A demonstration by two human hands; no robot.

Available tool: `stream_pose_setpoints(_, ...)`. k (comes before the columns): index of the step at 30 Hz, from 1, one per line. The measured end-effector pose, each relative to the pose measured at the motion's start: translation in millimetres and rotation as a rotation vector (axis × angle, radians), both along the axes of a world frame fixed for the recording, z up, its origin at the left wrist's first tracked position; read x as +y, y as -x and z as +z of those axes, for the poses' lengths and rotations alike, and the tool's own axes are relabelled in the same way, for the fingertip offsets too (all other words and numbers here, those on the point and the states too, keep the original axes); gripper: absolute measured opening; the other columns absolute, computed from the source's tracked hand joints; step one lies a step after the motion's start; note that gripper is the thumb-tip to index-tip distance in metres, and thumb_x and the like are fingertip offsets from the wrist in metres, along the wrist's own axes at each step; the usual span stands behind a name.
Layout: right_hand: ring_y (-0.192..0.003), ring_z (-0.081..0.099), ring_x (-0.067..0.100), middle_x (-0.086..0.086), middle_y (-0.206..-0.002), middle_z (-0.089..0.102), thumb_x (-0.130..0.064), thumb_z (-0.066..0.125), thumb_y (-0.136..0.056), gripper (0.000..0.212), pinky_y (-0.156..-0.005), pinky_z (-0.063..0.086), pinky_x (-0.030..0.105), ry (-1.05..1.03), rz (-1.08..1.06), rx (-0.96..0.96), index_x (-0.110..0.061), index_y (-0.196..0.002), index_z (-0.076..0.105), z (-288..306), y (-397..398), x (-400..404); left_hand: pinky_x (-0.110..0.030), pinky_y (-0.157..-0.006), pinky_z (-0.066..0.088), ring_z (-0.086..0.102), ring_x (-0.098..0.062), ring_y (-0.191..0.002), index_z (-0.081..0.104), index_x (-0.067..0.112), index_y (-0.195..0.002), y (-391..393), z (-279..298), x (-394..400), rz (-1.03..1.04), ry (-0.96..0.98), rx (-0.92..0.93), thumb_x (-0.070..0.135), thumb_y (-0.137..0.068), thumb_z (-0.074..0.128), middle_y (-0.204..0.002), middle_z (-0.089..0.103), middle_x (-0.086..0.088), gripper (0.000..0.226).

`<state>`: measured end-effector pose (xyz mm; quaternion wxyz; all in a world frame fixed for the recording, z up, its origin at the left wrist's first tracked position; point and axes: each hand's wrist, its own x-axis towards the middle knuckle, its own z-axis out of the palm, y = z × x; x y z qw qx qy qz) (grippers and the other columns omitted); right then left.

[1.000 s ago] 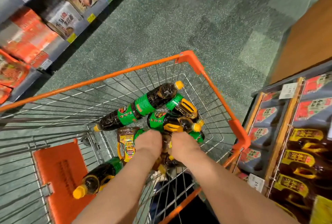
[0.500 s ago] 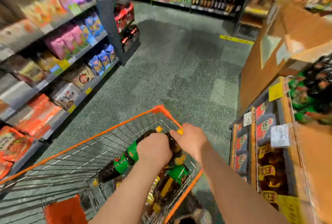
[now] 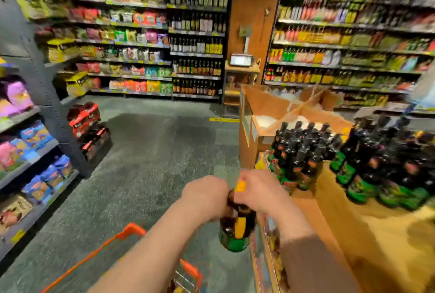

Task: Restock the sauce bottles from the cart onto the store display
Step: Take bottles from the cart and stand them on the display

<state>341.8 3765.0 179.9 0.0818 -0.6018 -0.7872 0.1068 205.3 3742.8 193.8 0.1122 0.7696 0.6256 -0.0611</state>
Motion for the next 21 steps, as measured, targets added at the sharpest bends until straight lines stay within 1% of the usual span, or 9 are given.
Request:
stream_pose_setpoints(1,-0.072,0.053,0.024,-0.002,-0.064,0.046,-0.037,0.067,-0.073,0.03,-0.058,0.039,0.035,0.001,-0.01,0.009,-0.022,-0.063,0.042,10.6,-19.4,-0.8,-0.033,-0.081,0.049,0.062,-0.028,-0.11,0.062,0.015,-0.119,-14.4,4.0,9.7,-0.046,-0.004,-0.012,0.056,-0.079,0.069,-0.115,0.065,-0.008,0.057)
stream_pose_setpoints(3,-0.074,0.055,0.023,0.002,-0.071,0.056,-0.038,0.068,-0.071,0.024,-0.063,0.047,0.037,-0.016,-0.036,0.013,-0.017,-0.07,0.055,29.8,-59.3,-0.6,-0.036,-0.088,0.051,0.061,-0.028,-0.111,0.053,0.02,-0.131,-46.5,10.2,27.7,-0.146,-0.027,-0.082,0.059,-0.074,0.073,-0.118,0.065,-0.008,0.072)
stream_pose_setpoints(5,-0.075,0.059,0.021,0.003,-0.076,0.063,-0.038,0.07,-0.069,0.025,-0.066,0.051,0.039,-0.036,-0.07,0.047,-0.015,-0.077,0.064,46.5,-98.8,-1.6,-0.038,-0.089,0.052,0.061,-0.026,-0.109,0.046,0.026,-0.135,-82.4,15.4,42.2,-0.266,-0.046,-0.202,0.058,-0.069,0.077,-0.12,0.064,-0.005,0.08)
stream_pose_setpoints(8,-0.07,0.06,0.015,0.001,-0.075,0.063,-0.038,0.074,-0.07,0.022,-0.065,0.05,0.04,-0.057,-0.152,0.092,-0.02,-0.076,0.065,72.9,-154.5,-10.9,-0.037,-0.084,0.05,0.06,-0.023,-0.106,0.05,0.023,-0.125,-140.2,26.9,56.2,-0.469,-0.044,-0.357,0.059,-0.066,0.08,-0.115,0.064,-0.001,0.076)
stream_pose_setpoints(11,-0.072,0.056,0.007,-0.007,-0.078,0.06,-0.042,0.075,-0.07,0.021,-0.064,0.05,0.034,-0.09,-0.226,0.052,-0.027,-0.078,0.063,96.7,-203.9,-23.9,-0.035,-0.084,0.049,0.058,-0.02,-0.105,0.043,0.024,-0.13,-198.1,38.4,66.5,-0.607,-0.032,-0.445,0.063,-0.063,0.08,-0.115,0.061,0.001,0.086)
stream_pose_setpoints(14,-0.071,0.053,0.006,-0.011,-0.078,0.055,-0.042,0.075,-0.07,0.022,-0.059,0.044,0.028,-0.104,-0.313,0.023,-0.03,-0.08,0.06,110.4,-248.4,-32.0,-0.034,-0.087,0.048,0.055,-0.017,-0.105,0.036,0.021,-0.135,-253.5,46.3,71.7,-0.742,-0.02,-0.509,0.061,-0.066,0.079,-0.116,0.057,0.001,0.091)
stream_pose_setpoints(16,-0.07,0.052,0.008,-0.01,-0.078,0.055,-0.04,0.075,-0.072,0.024,-0.055,0.037,0.026,-0.106,-0.374,-0.005,-0.027,-0.088,0.063,116.2,-275.6,-36.6,-0.037,-0.086,0.05,0.055,-0.017,-0.103,0.035,0.019,-0.134,-287.3,51.2,72.4,-0.792,-0.012,-0.531,0.061,-0.066,0.079,-0.114,0.057,-0.001,0.091)
stream_pose_setpoints(18,-0.07,0.05,0.007,-0.009,-0.079,0.054,-0.036,0.074,-0.074,0.027,-0.054,0.035,0.026,-0.086,-0.427,-0.048,-0.023,-0.095,0.064,119.3,-298.6,-39.7,-0.038,-0.082,0.052,0.056,-0.017,-0.098,0.038,0.019,-0.13,-319.5,50.4,75.4,-0.822,-0.028,-0.558,0.063,-0.065,0.078,-0.109,0.058,0.0,0.089)
stream_pose_setpoints(21,-0.072,0.052,0.01,-0.006,-0.08,0.056,-0.031,0.073,-0.075,0.023,-0.058,0.043,0.029,-0.061,-0.521,-0.074,-0.021,-0.092,0.063,119.6,-326.7,-44.1,-0.034,-0.076,0.052,0.056,-0.015,-0.092,0.043,0.021,-0.12,-362.1,44.0,76.3,-0.86,-0.078,-0.574,0.068,-0.063,0.076,-0.103,0.056,0.004,0.081)
